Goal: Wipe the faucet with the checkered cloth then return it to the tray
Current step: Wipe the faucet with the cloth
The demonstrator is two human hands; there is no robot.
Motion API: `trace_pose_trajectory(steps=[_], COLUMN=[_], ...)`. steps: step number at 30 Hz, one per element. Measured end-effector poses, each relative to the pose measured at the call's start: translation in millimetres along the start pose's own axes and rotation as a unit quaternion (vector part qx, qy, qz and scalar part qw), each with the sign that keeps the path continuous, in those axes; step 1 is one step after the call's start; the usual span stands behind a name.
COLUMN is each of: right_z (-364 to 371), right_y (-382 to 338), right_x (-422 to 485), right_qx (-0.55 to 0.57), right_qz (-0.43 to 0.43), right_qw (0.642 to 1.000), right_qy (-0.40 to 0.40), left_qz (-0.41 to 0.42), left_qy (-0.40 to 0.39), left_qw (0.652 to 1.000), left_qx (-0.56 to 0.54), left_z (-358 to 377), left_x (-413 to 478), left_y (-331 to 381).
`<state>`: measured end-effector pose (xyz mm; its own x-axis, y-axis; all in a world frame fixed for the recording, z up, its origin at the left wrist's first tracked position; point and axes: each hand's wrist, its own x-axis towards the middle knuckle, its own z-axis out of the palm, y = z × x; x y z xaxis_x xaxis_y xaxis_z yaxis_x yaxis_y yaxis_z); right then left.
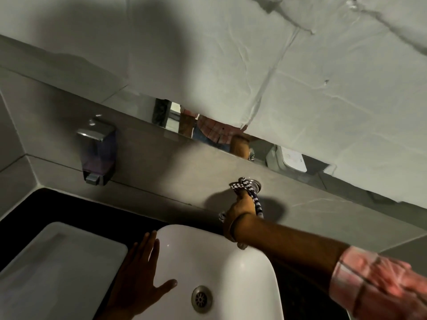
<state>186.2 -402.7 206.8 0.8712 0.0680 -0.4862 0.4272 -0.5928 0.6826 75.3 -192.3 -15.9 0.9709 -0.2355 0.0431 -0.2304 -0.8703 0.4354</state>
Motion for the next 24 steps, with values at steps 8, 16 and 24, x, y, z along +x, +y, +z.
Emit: trace_pose_trajectory(steps=[8, 16, 24], right_z=[25, 52, 71], right_y=[37, 11, 45], right_x=[-27, -33, -9], right_qx=[0.141, 0.825, 0.996], right_qz=[-0.015, 0.148, -0.026], right_qw=[0.961, 0.501, -0.034], right_qy=[0.239, 0.213, -0.078], left_qz=[-0.002, 0.038, 0.066], left_qy=[-0.021, -0.011, 0.097], left_qw=[1.000, 0.999, 0.992], left_qx=[0.011, 0.035, 0.053], left_z=[-3, 6, 5], left_x=[3, 22, 28], left_y=[-3, -11, -9])
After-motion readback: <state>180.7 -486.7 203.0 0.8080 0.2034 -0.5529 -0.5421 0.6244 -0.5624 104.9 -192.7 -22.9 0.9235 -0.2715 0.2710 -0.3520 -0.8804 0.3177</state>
